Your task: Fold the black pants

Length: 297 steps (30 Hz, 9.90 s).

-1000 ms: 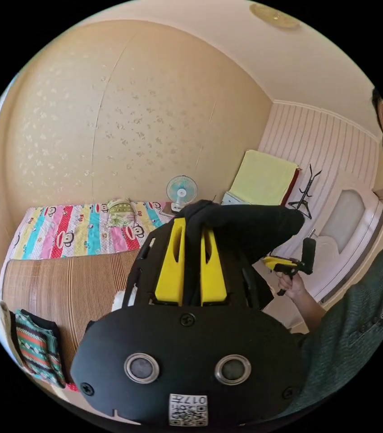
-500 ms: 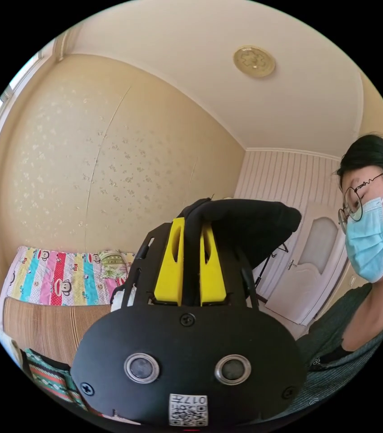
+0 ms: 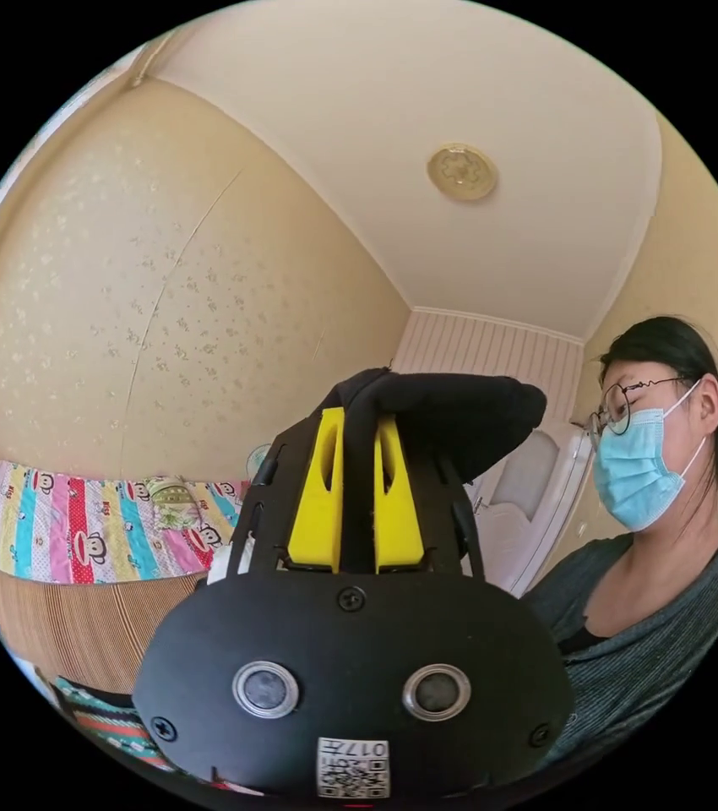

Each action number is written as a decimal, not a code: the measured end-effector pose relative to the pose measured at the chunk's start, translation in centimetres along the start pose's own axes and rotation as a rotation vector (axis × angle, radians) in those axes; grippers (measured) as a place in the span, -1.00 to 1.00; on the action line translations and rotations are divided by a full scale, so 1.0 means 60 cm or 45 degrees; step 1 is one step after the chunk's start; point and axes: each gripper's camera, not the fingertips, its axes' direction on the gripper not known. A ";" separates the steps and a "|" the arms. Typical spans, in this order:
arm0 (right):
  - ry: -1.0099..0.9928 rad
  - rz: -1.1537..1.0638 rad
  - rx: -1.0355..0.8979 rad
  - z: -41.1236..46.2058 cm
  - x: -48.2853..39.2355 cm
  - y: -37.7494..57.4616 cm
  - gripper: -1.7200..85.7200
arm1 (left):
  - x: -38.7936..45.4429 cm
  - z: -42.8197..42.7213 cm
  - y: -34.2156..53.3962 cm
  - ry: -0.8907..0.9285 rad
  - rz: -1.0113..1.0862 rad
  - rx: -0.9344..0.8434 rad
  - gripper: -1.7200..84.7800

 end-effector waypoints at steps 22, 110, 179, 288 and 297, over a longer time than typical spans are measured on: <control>0.538 -0.316 0.293 -0.131 -0.111 -0.109 -0.85 | -0.173 -0.007 -0.129 0.412 0.286 0.055 -0.79; 0.438 2.139 -0.850 -0.306 1.092 0.535 -0.89 | -1.276 0.169 0.256 -0.016 -1.326 -1.575 -0.97; 0.374 0.899 -1.333 0.766 1.434 0.264 -0.84 | -1.260 0.067 0.402 -0.525 -1.723 -0.960 -0.90; -0.391 0.811 -0.696 0.077 0.959 -0.042 -0.93 | -0.773 0.153 -0.463 0.328 -0.427 -0.555 -0.84; -0.139 1.080 -1.091 0.199 1.130 0.249 -0.91 | -0.981 0.339 -0.254 -0.025 -0.583 -1.011 -0.85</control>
